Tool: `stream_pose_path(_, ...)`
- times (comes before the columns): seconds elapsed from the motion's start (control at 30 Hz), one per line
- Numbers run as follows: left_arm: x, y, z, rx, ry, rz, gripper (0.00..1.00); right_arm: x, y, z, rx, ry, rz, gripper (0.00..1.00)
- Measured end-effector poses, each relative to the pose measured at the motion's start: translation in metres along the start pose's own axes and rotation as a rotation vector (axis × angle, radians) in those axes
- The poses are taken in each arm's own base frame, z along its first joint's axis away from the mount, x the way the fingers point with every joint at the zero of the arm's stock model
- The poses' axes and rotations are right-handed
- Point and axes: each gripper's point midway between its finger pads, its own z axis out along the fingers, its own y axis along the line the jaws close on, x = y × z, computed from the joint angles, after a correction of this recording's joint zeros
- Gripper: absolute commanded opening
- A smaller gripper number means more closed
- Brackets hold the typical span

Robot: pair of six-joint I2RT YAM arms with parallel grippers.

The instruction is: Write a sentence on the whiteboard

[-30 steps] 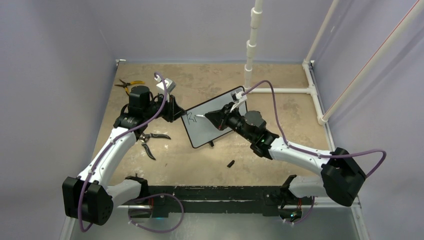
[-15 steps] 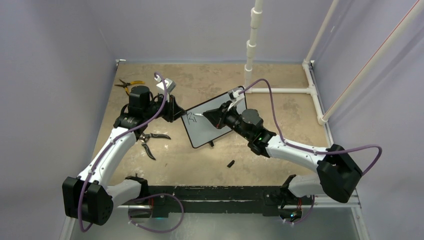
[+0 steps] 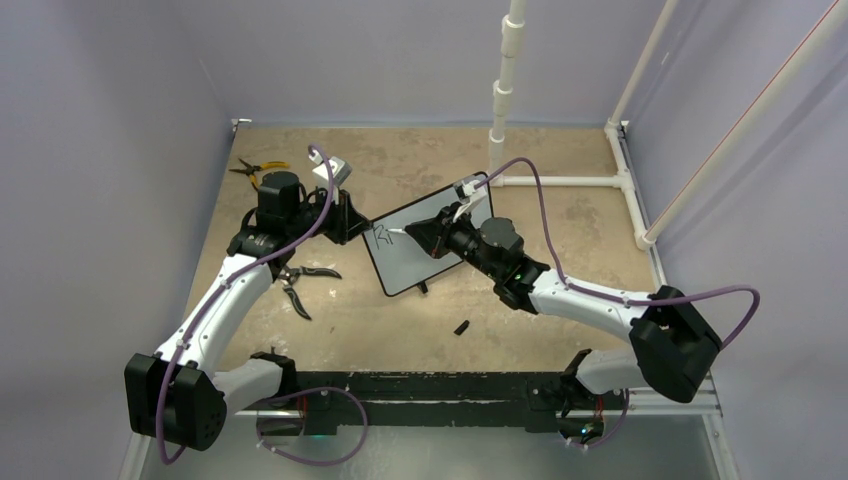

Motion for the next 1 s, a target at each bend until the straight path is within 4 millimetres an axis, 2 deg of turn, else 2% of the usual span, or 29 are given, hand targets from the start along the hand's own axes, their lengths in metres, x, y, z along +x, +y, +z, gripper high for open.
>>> stream_pose_path(0.23, 0.0, 0.0, 0.0, 0.0, 0.0, 0.0, 0.0, -0.003, 0.002, -0.001, -0.004, -0.007, 0.0, 0.0)
stream_pose_path(0.43, 0.0, 0.0, 0.0, 0.0, 0.0, 0.0, 0.0, -0.013, 0.007, -0.014, -0.017, -0.039, 0.004, 0.0)
stream_pose_path(0.8, 0.0, 0.0, 0.0, 0.0, 0.0, 0.0, 0.0, -0.004, -0.008, -0.012, 0.028, -0.024, 0.013, 0.0)
stream_pose_path(1.0, 0.0, 0.0, 0.0, 0.0, 0.0, 0.0, 0.0, -0.009, -0.016, -0.012, 0.045, -0.039, 0.014, 0.0)
